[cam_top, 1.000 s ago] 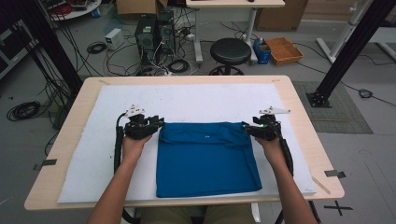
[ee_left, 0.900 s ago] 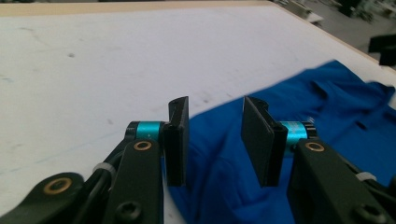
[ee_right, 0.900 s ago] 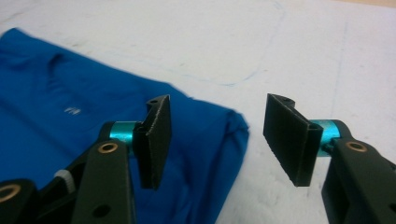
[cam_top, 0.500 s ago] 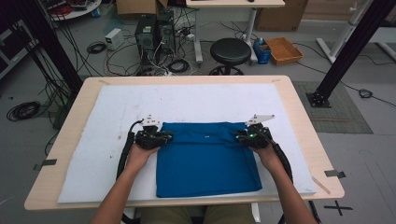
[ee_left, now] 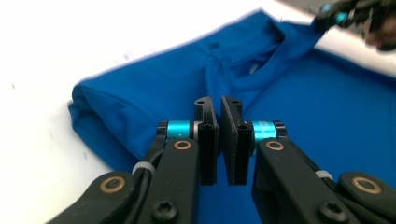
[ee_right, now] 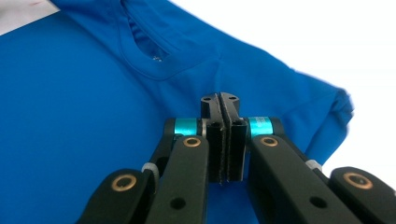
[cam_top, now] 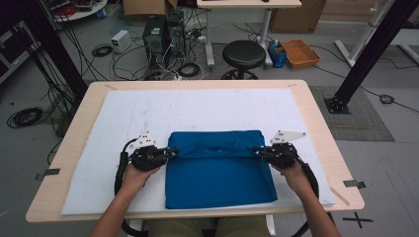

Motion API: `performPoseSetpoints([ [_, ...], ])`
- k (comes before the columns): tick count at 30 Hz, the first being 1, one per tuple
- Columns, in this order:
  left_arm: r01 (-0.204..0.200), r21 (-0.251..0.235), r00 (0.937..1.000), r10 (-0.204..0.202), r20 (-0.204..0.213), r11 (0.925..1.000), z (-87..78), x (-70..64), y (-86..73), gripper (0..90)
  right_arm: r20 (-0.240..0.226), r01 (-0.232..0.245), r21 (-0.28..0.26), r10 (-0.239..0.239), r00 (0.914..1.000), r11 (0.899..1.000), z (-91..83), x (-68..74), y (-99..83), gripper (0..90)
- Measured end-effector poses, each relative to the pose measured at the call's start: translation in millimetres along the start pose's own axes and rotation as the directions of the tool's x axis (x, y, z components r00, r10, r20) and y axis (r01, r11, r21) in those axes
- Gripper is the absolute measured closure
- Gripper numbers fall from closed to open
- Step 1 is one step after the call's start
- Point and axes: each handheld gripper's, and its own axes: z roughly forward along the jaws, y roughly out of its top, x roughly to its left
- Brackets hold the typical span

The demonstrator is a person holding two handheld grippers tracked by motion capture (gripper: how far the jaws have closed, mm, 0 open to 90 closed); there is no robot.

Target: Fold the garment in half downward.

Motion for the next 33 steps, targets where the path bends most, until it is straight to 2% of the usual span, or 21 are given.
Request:
performPoseSetpoints([
  [4, -0.047, 0.075, 0.9987, 0.046, 0.02, 0.996, -10.0, -9.5, -12.3, 84.9, -0.05, 0.053, 0.016, -0.052, 0.9974, 0.998, -12.8, 7.2, -15.1, 89.6],
  [5, -0.05, 0.089, 0.9981, 0.046, 0.04, 0.9948, -12.1, -12.1, -14.9, 84.7, -0.07, 0.054, 0.025, -0.053, 0.9961, 0.998, -16.0, 8.4, -19.1, 89.2],
  [7, -0.058, 0.085, 0.9971, 0.054, 0.054, 0.9947, -17.3, -18.0, -16.7, 80.2, -0.139, 0.037, 0.031, -0.032, 0.9898, 0.999, -22.8, 10.4, -25.7, 83.3],
  [8, -0.05, 0.066, 0.9979, 0.047, 0.043, 0.9966, -19.4, -19.6, -14.7, 72.6, -0.16, 0.028, 0.026, -0.023, 0.9869, 0.999, -26.5, 10.8, -27.4, 80.4],
  [9, -0.017, 0.041, 0.9994, 0.015, 0.032, 0.999, -20.4, -19.7, -10.8, 64.4, -0.153, 0.015, 0.005, -0.014, 0.9881, 1.0, -29.4, 10.5, -27.6, 76.3],
  [10, 0.015, 0.016, 0.9994, -0.015, 0.03, 0.9998, -20.1, -19.2, -5.6, 60.9, -0.135, -0.021, -0.012, 0.019, 0.9907, 1.0, -31.3, 9.1, -25.9, 72.7],
  [12, 0.033, -0.014, 0.9994, -0.033, -0.003, 0.9994, -14.4, -20.0, 5.8, 58.4, -0.075, -0.086, -0.042, 0.083, 0.9937, 0.995, -30.4, 5.5, -18.6, 71.1],
  [14, 0.051, 0.016, 0.9969, -0.05, -0.061, 0.9985, -0.8, -20.1, 15.1, 58.6, 0.002, -0.12, -0.044, 0.12, 0.9927, 0.992, -22.5, 5.8, -7.8, 74.8],
  [16, 0.066, 0.062, 0.9914, -0.059, -0.117, 0.9959, 15.4, -18.0, 19.1, 60.3, 0.058, -0.1, -0.013, 0.101, 0.9933, 0.995, -10.5, 9.2, 0.5, 77.7],
  [17, 0.076, 0.08, 0.9887, -0.065, -0.135, 0.9939, 22.9, -17.1, 19.9, 60.9, 0.083, -0.077, 0.019, 0.075, 0.9937, 0.997, -2.3, 11.6, 4.5, 79.7],
  [18, 0.077, 0.096, 0.9883, -0.064, -0.139, 0.9924, 28.8, -16.3, 19.9, 61.2, 0.088, -0.059, 0.048, 0.055, 0.9946, 0.997, 6.3, 12.8, 7.0, 80.3],
  [20, 0.081, 0.12, 0.9905, -0.067, -0.12, 0.9894, 37.3, -16.9, 18.8, 64.4, 0.057, -0.071, 0.105, 0.066, 0.9962, 0.992, 21.5, 13.3, 9.6, 81.1],
  [22, 0.085, 0.134, 0.995, -0.077, -0.062, 0.9873, 41.9, -18.8, 17.0, 64.4, 0.012, -0.096, 0.146, 0.095, 0.9954, 0.985, 30.9, 14.6, 10.4, 78.8],
  [24, 0.093, 0.136, 0.9955, -0.095, 0.006, 0.9864, 45.0, -20.2, 15.3, 63.2, -0.016, -0.111, 0.143, 0.114, 0.9933, 0.983, 33.9, 16.6, 10.6, 73.2],
  [25, 0.095, 0.128, 0.995, -0.098, 0.021, 0.9872, 45.7, -20.9, 15.1, 60.2, -0.025, -0.121, 0.138, 0.125, 0.9918, 0.983, 34.0, 16.6, 10.9, 69.9],
  [27, 0.115, 0.11, 0.9921, -0.12, 0.037, 0.9872, 46.2, -21.3, 15.2, 56.0, -0.044, -0.159, 0.104, 0.164, 0.9855, 0.982, 32.1, 15.8, 11.5, 62.1],
  [28, 0.111, 0.113, 0.9928, -0.115, 0.031, 0.9873, 46.6, -21.7, 15.3, 54.3, -0.053, -0.178, 0.091, 0.184, 0.9816, 0.98, 30.5, 16.1, 12.1, 60.1],
  [29, 0.109, 0.123, 0.9932, -0.113, 0.028, 0.9864, 47.9, -22.5, 14.9, 53.5, -0.072, -0.181, 0.081, 0.187, 0.9797, 0.98, 29.9, 16.9, 12.5, 59.0],
  [31, 0.099, 0.159, 0.9938, -0.106, 0.035, 0.9823, 52.8, -24.9, 13.3, 51.8, -0.112, -0.178, 0.102, 0.189, 0.9756, 0.979, 32.8, 20.4, 13.0, 55.2],
  [32, 0.076, 0.187, 0.9961, -0.083, 0.03, 0.9795, 55.1, -26.5, 12.7, 51.8, -0.114, -0.159, 0.12, 0.172, 0.9784, 0.98, 36.1, 23.6, 13.0, 55.9],
  [33, 0.06, 0.199, 0.9975, -0.066, 0.024, 0.9782, 57.6, -29.0, 11.9, 52.8, -0.092, -0.132, 0.145, 0.147, 0.9849, 0.981, 39.6, 27.0, 13.0, 58.6],
])
